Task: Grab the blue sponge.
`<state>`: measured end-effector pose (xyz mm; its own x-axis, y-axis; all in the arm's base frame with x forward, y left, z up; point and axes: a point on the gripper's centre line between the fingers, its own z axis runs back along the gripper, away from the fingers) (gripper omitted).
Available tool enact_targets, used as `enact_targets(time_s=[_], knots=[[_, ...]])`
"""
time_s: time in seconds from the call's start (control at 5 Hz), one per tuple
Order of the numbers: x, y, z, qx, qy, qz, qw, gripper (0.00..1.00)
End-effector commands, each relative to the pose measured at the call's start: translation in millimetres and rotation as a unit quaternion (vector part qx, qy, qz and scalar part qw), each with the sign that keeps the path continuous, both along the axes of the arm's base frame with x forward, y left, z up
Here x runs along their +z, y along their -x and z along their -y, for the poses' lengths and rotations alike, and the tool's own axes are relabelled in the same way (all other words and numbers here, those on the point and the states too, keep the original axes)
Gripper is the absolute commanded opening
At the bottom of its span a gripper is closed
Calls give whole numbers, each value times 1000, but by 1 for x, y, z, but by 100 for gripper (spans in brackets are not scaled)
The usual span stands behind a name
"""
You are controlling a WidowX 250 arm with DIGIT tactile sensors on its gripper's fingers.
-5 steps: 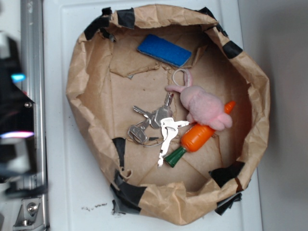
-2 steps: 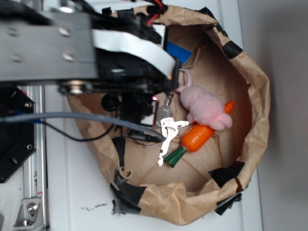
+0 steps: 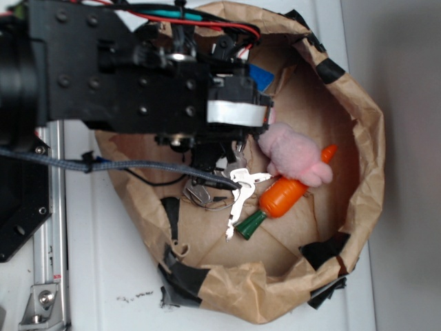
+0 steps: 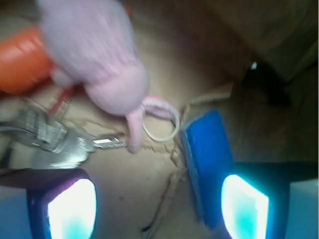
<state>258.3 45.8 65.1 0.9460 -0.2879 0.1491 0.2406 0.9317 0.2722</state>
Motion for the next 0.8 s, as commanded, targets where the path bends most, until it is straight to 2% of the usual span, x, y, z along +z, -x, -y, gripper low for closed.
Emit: enact_targets(time_s=[0.0, 0.4, 0.6], knots=[[-7, -4, -36, 15, 3, -1, 1000, 100], [-13, -4, -42, -29, 2, -11, 1000, 100], [-27, -7, -41, -81, 16, -31, 996, 100]])
